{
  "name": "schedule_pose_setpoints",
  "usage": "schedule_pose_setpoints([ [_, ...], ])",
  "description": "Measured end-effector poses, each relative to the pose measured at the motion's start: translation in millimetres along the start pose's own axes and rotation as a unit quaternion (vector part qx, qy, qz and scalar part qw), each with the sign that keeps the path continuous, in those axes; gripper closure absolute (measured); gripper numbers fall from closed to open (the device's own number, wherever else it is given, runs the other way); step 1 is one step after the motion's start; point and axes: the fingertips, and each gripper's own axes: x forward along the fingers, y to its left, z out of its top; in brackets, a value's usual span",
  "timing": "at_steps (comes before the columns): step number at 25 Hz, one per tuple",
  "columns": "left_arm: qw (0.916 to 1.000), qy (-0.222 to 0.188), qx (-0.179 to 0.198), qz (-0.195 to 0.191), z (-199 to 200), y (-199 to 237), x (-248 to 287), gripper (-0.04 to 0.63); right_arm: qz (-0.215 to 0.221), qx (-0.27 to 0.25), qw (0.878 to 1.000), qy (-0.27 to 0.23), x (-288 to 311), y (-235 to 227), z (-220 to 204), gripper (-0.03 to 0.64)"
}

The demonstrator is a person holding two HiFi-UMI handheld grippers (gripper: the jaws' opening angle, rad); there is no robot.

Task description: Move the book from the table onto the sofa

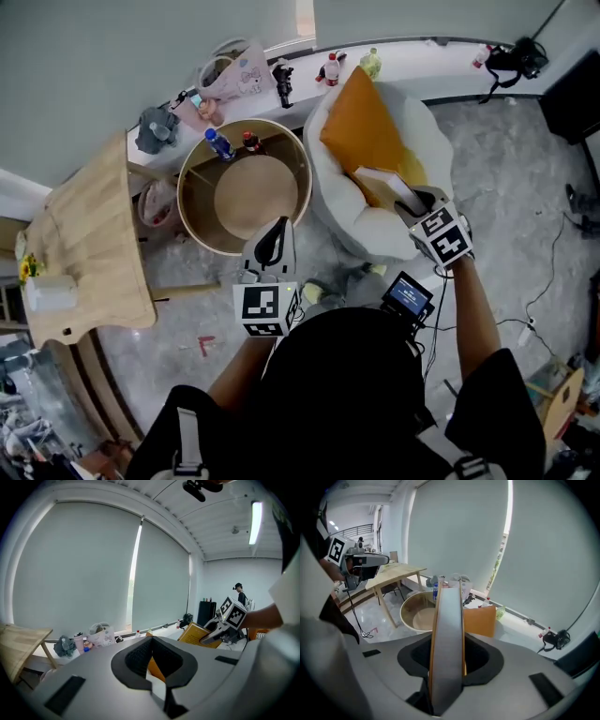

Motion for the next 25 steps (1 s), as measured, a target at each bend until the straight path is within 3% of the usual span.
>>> schedule_pose_setpoints([
  [6, 0.9982, 0.006, 0.016, -0.057, 11, -35, 42, 0.586, -0.042, 0.069, 0.997, 0.016, -16, -38, -42, 0.468],
  [12, 0.9948, 0.015, 0.034, -0.095, 27, -80, 91, 0.586, -0.044, 0.101, 0.993, 0.03, -25, -70, -82, 0.468],
  [25, 0.9915, 0.048, 0.065, -0.102, 55, -153, 195, 0.586, 0.0, 0.132, 0.991, 0.032, -3, -153, -130, 0.468],
])
